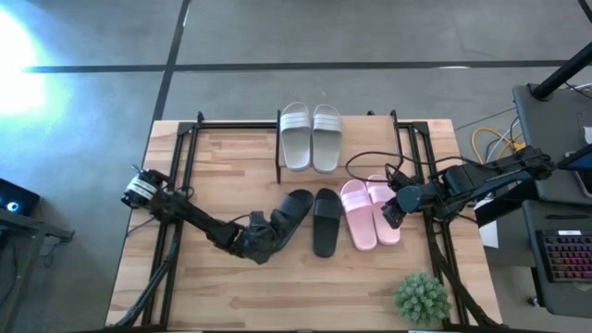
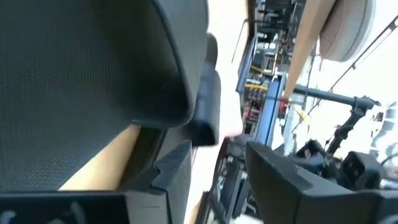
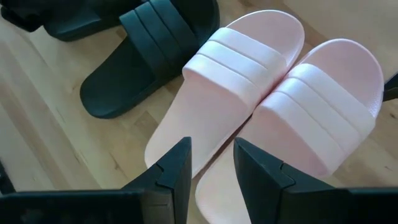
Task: Pick and place slides into the shelf
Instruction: Move the top black slide to the center of the table
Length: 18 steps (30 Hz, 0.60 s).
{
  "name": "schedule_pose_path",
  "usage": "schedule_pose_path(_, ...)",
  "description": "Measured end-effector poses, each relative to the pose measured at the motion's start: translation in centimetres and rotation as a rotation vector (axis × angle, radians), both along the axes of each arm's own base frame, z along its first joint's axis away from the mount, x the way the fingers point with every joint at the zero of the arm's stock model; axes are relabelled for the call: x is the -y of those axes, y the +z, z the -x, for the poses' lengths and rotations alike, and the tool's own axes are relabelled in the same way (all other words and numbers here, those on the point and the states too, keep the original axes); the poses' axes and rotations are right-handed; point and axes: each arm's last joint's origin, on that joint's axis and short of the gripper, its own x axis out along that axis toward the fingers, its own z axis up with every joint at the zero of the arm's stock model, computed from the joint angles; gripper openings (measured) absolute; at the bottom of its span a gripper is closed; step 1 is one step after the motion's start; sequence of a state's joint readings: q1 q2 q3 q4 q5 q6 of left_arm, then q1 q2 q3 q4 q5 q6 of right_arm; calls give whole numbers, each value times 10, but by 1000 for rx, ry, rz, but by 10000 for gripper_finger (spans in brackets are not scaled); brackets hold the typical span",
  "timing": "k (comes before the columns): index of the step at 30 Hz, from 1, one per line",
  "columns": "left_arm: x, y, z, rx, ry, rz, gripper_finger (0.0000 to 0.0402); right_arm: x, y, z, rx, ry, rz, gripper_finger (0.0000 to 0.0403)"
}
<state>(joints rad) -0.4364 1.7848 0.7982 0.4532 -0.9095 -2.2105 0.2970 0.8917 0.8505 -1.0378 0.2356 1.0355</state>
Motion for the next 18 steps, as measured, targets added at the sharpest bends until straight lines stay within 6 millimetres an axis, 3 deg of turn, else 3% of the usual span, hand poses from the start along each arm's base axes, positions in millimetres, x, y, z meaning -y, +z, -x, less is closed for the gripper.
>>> schedule_pose_path(7, 29, 14, 21, -4, -76, -21, 137, 0, 0, 0, -3, 24, 14, 111)
schedule_pose_path(13, 41, 28, 32, -9, -136, -74, 137, 0, 0, 0, -5, 43, 26, 111)
schedule_pose_path(18, 47, 44, 51, -219, -371, -280, 125, 0, 0, 0, -6, 59, 35, 111)
